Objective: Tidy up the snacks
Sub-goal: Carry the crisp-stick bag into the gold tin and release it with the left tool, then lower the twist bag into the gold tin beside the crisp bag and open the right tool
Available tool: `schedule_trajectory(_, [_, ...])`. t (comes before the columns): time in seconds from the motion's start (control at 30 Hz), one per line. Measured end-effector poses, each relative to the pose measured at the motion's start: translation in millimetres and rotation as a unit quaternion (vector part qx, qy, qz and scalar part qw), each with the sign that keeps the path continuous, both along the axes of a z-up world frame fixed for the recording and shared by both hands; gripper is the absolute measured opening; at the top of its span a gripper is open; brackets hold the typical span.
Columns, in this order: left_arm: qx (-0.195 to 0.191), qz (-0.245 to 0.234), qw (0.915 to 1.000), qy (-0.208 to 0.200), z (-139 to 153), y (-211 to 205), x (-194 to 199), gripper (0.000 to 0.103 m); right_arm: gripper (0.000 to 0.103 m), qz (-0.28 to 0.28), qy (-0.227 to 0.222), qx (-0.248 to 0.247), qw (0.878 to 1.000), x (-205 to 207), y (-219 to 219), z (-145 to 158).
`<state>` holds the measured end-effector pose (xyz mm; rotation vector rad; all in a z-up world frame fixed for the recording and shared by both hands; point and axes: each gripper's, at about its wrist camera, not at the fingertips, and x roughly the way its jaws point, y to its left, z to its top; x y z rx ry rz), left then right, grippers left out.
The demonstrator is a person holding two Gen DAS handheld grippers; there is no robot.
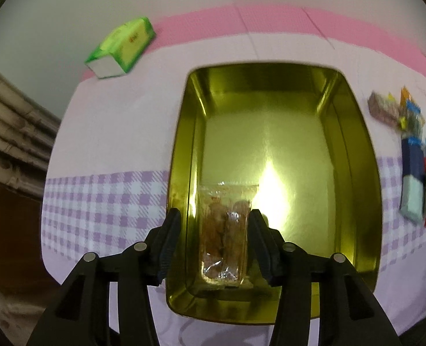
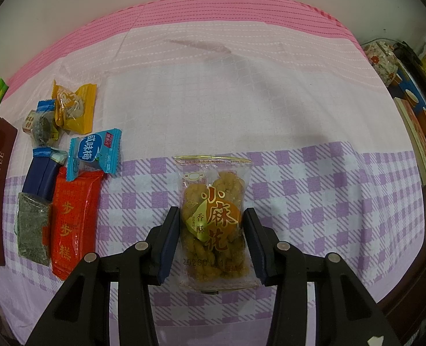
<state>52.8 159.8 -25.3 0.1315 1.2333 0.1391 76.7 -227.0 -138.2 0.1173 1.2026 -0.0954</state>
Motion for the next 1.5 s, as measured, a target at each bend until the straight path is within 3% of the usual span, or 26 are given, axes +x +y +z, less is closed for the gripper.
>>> schedule_trajectory(0.17, [-0.019,0.029,0.9984,-0.044,8.1,7.9,-14.5,0.050,0.039,-0.002,0.000,-0.001,1.000,-1.7,0.5,0.1])
schedule_trajectory(0.3, [0.010,0.056,0.9952,-0.079,12.0,12.8,-22.5,0.050,0.038,-0.005,-0.002,-0.004,1.000,-1.7,2.5,1.6])
schedule_trajectory(0.47, [-0.004,0.081,0.9928,-0.088,10.4,21.6,-31.7,0.050,0.037,-0.016,-0.005,-0.008,1.000,-11.3,2.8,5.8])
schedule_trajectory(0.77, [0.003,0.119,0.9869,-0.109,17.5,46.1,-42.9,0.055,0.037,0.008,-0.063,-0.014,0.998,-30.4,33.8,63.8])
schedule_trajectory(1.13, [-0.006,0.178,0.9778,-0.111,18.8,92.7,-67.2,0.055,0.037,0.134,-0.094,0.077,0.984,-31.9,168.7,115.7])
schedule_trajectory(1.5, [0.001,0.224,0.9694,-0.102,11.8,124.1,-83.4,0.055,0.037,0.221,-0.056,0.122,0.966,-24.5,279.3,116.4])
